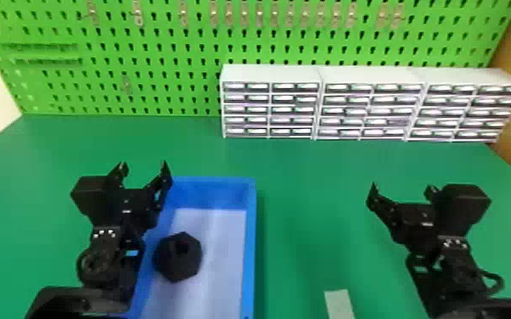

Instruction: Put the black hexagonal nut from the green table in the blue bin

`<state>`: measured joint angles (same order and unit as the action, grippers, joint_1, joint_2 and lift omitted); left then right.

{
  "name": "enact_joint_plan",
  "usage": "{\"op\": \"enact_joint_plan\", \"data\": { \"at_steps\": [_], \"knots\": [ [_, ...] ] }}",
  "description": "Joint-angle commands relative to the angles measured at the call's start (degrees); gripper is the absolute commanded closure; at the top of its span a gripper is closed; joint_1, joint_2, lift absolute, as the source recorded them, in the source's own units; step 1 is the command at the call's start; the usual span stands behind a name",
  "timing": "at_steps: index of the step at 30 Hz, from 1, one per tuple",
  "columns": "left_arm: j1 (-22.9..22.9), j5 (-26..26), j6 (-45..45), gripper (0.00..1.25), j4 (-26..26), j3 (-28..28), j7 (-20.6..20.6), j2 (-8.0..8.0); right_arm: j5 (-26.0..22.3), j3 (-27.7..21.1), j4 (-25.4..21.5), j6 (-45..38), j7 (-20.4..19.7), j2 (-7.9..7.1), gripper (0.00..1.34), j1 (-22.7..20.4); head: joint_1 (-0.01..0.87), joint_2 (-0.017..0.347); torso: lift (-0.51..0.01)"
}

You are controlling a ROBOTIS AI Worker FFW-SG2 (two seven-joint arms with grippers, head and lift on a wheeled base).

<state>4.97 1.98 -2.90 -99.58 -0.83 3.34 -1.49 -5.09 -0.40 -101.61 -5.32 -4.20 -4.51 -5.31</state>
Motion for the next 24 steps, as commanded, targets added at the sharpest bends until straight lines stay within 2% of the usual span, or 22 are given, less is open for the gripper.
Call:
{"op": "enact_joint_plan", "data": {
  "at_steps": [1,24],
  "knots": [
    [0.2,0.0,0.0,0.47,0.0,0.0,0.0,0.00,0.3,0.0,-0.1,0.4,0.0,0.03,0.16,0.0,0.657,0.057,-0.095],
    [0.2,0.0,0.0,0.47,0.0,-0.2,0.0,0.00,1.3,-0.4,-0.7,0.7,0.0,-0.32,0.16,0.0,0.657,0.057,-0.095]
  ]
}}
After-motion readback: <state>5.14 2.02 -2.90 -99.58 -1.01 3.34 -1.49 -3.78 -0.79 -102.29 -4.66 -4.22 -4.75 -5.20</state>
